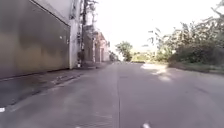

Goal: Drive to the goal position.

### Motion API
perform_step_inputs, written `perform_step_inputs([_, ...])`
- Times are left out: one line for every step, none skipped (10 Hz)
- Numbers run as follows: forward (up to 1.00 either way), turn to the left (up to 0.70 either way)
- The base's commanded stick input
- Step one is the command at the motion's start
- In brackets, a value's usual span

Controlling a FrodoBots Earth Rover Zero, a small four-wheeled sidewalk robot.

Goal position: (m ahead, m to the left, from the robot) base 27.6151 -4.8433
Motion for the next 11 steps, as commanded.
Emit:
perform_step_inputs([1.00,0.00])
perform_step_inputs([1.00,0.00])
perform_step_inputs([1.00,0.00])
perform_step_inputs([1.00,-0.12])
perform_step_inputs([1.00,-0.24])
perform_step_inputs([1.00,-0.40])
perform_step_inputs([1.00,-0.24])
perform_step_inputs([1.00,0.00])
perform_step_inputs([1.00,0.00])
perform_step_inputs([1.00,0.00])
perform_step_inputs([1.00,0.00])
